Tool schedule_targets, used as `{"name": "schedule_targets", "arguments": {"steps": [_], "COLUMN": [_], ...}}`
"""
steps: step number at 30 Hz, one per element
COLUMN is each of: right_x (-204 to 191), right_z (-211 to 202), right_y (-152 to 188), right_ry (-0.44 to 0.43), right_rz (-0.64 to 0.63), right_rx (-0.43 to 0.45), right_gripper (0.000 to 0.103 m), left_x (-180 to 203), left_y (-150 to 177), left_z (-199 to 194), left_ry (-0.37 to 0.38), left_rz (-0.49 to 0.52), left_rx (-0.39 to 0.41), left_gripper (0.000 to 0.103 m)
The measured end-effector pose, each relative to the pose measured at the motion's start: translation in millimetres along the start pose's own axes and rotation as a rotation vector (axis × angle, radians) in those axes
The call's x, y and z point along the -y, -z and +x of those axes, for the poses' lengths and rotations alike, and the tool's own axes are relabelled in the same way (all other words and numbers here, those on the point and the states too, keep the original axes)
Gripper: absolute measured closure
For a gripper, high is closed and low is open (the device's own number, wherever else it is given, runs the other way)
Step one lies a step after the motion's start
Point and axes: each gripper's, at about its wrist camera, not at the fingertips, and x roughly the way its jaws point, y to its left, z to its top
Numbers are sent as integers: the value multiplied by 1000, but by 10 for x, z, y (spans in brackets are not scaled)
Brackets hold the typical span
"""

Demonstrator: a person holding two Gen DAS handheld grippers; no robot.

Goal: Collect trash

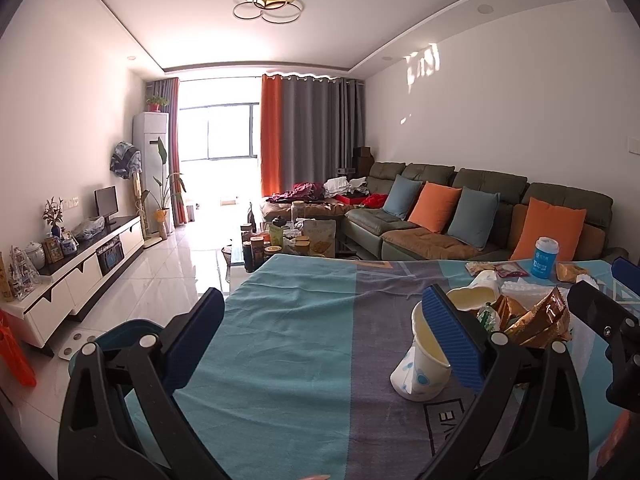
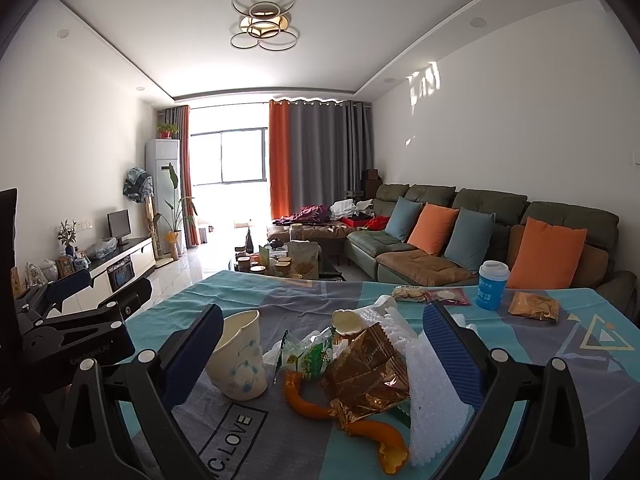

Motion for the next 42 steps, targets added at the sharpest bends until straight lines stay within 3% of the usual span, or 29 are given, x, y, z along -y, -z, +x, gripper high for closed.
{"name": "schedule_targets", "arguments": {"steps": [42], "right_x": [114], "right_z": [86], "right_y": [61], "right_ry": [3], "right_rz": [18], "right_rx": [-32], "right_gripper": [7], "left_x": [43], "left_y": [53], "left_z": [68], "left_ry": [29], "left_rz": [-8], "left_rx": [-27], "left_gripper": [6]}}
